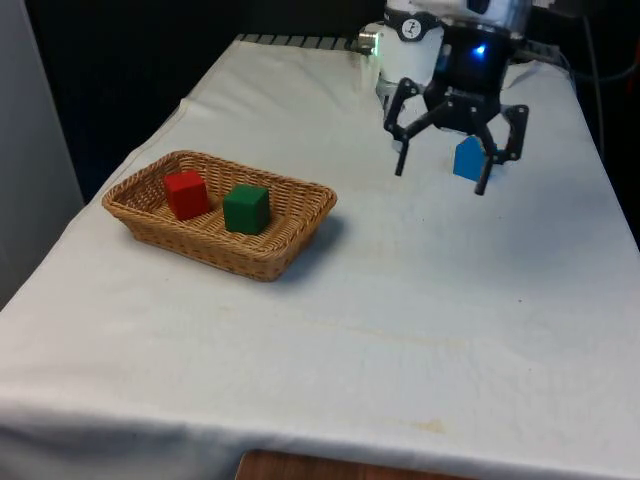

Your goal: Pick up exactly two blocks and place them into the basket.

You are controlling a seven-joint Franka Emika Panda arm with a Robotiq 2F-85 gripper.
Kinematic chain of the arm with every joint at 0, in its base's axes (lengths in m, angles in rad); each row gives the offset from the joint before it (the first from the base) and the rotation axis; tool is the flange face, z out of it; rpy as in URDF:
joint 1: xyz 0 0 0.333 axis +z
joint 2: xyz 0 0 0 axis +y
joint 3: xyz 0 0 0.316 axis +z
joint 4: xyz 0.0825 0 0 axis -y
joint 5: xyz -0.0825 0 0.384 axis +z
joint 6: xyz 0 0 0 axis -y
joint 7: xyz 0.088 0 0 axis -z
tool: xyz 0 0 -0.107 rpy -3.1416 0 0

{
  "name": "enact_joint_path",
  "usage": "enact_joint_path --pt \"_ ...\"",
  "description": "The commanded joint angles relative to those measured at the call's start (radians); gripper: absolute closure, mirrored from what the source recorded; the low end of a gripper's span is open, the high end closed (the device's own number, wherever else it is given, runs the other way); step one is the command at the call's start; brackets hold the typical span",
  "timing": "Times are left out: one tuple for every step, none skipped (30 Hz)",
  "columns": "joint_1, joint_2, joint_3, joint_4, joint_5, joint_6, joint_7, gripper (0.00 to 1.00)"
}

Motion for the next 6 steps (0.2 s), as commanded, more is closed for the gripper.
enact_joint_path --pt "0.003 0.001 0.010 0.000 0.006 0.003 0.011 0.00" --pt "0.000 0.001 0.019 0.001 0.007 0.004 0.015 0.00" --pt "-0.004 0.000 0.028 0.003 0.008 0.005 0.019 0.00" --pt "-0.009 0.000 0.038 0.004 0.009 0.006 0.022 0.00" --pt "-0.019 -0.002 0.058 0.006 0.012 0.008 0.029 0.00" --pt "-0.014 0.000 0.046 0.006 0.000 0.000 0.032 0.00"
